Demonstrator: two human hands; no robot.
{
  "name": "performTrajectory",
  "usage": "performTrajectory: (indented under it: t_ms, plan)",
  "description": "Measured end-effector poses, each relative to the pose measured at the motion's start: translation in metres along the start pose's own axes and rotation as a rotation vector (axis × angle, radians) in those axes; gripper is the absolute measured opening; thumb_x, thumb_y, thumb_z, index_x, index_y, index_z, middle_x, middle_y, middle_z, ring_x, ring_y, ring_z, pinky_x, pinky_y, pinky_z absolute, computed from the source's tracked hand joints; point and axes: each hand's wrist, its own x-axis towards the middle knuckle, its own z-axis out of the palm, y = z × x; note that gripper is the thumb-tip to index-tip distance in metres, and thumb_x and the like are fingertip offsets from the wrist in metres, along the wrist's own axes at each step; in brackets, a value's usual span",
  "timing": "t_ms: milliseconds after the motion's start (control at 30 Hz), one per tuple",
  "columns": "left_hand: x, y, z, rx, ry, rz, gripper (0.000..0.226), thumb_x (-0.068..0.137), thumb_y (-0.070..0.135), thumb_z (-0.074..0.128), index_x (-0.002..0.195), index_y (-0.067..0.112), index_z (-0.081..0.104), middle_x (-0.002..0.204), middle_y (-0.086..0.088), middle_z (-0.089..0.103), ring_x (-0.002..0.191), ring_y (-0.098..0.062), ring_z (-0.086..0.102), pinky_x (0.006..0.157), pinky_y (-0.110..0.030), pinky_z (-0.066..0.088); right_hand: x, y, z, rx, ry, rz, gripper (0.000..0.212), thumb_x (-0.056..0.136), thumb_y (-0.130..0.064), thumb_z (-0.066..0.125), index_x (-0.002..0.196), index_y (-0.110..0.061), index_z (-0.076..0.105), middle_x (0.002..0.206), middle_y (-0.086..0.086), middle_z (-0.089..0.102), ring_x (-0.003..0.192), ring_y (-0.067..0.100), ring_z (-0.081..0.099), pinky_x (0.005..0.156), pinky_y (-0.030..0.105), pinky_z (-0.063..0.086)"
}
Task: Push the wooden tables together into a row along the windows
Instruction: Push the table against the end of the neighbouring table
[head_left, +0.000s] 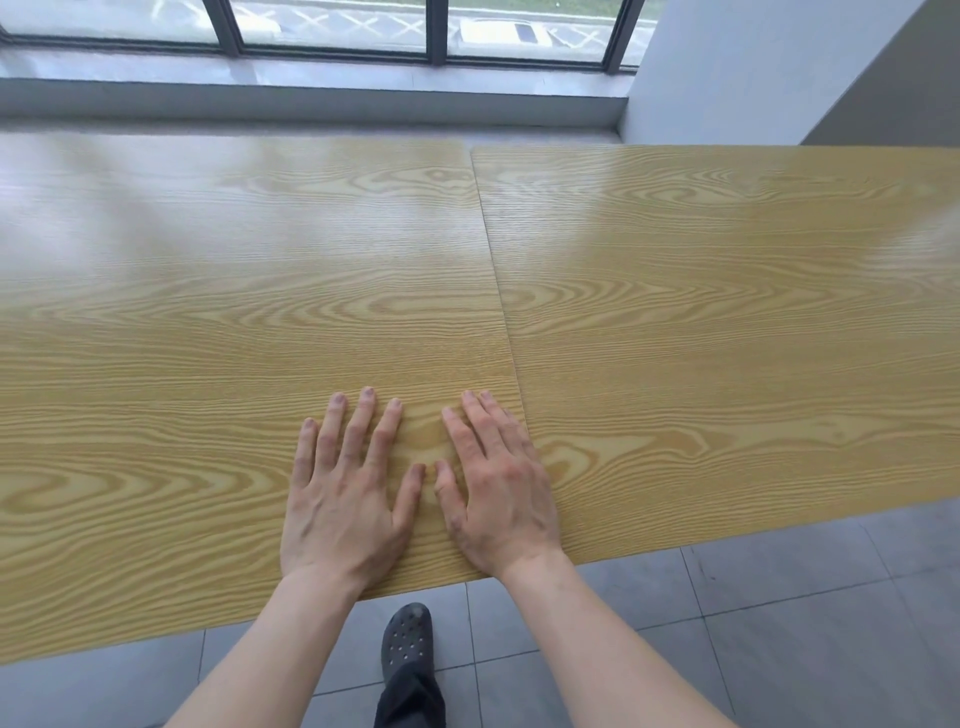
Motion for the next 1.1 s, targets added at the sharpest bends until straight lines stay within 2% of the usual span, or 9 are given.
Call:
performTrajectory:
  t_ms: [333,500,633,733,800,900,967,1100]
  plan:
    - [0.0,-0.001,0.0,-0.009,-0.021,-0.004,0.07,0.099,0.064,0.023,0.161,0.031,0.021,0.17,0.003,0.015,0.158,-0.019,-0.002,0.127,-0.049,0.005,0.0,-0.001,0.002,-0.021,-0.015,0.007,0.056,0.1,-0.042,0.044,0.15,-0.016,0.048,0.162,0.006,0.038,0.154,0.02,0.023,0.126,0.039,0.016]
    - [-0.001,0.0,-0.005,-0.02,-0.051,-0.011,0.071,0.099,0.062,0.026,0.16,0.027,0.026,0.17,0.0,0.019,0.158,-0.022,0.003,0.126,-0.051,0.009,0.0,-0.003,-0.001,-0.035,-0.045,0.006,0.056,0.101,-0.04,0.044,0.152,-0.017,0.044,0.163,0.005,0.035,0.155,0.02,0.02,0.125,0.042,0.021]
    - [0.004,0.002,-0.017,-0.031,-0.117,-0.015,0.07,0.096,0.06,0.033,0.156,0.024,0.038,0.164,-0.004,0.032,0.156,-0.029,0.018,0.125,-0.051,0.013,0.003,-0.008,-0.009,-0.085,-0.147,0.034,0.058,0.102,-0.042,0.039,0.155,-0.019,0.038,0.166,0.003,0.03,0.156,0.019,0.015,0.125,0.043,0.02]
    - [0.016,0.005,-0.034,-0.011,-0.198,-0.024,0.07,0.091,0.06,0.032,0.148,0.023,0.048,0.155,-0.006,0.042,0.148,-0.032,0.031,0.12,-0.048,0.025,0.012,-0.01,-0.025,-0.076,-0.25,0.04,0.057,0.102,-0.042,0.036,0.154,-0.019,0.04,0.165,0.001,0.032,0.156,0.018,0.018,0.125,0.039,0.021]
    - [0.028,0.009,-0.049,-0.008,-0.257,-0.036,0.07,0.093,0.062,0.026,0.15,0.026,0.044,0.156,-0.001,0.039,0.147,-0.028,0.03,0.121,-0.044,0.026,0.026,-0.01,-0.041,-0.042,-0.333,0.059,0.055,0.103,-0.041,0.034,0.153,-0.02,0.042,0.163,-0.002,0.036,0.154,0.015,0.021,0.125,0.035,0.022]
    - [0.046,0.012,-0.061,-0.042,-0.298,-0.02,0.065,0.099,0.061,0.029,0.156,0.03,0.031,0.163,0.007,0.03,0.152,-0.018,0.023,0.125,-0.036,0.015,0.048,-0.005,-0.065,-0.037,-0.408,0.097,0.052,0.103,-0.042,0.038,0.151,-0.022,0.043,0.156,-0.004,0.042,0.148,0.016,0.032,0.12,0.035,0.031]
    - [0.059,0.019,-0.076,-0.066,-0.315,0.006,0.064,0.1,0.06,0.029,0.158,0.032,0.025,0.166,0.01,0.024,0.154,-0.014,0.017,0.126,-0.034,0.011,0.062,0.002,-0.085,-0.041,-0.426,0.165,0.054,0.103,-0.043,0.04,0.153,-0.021,0.04,0.159,-0.002,0.038,0.149,0.018,0.03,0.119,0.036,0.032]
    - [0.084,0.037,-0.115,-0.064,-0.341,0.047,0.063,0.102,0.06,0.028,0.158,0.033,0.024,0.166,0.012,0.023,0.155,-0.013,0.015,0.126,-0.034,0.011,0.073,0.022,-0.131,-0.074,-0.497,0.274,0.061,0.104,-0.049,0.04,0.157,-0.02,0.032,0.168,0.002,0.024,0.154,0.022,0.019,0.125,0.037,0.02]
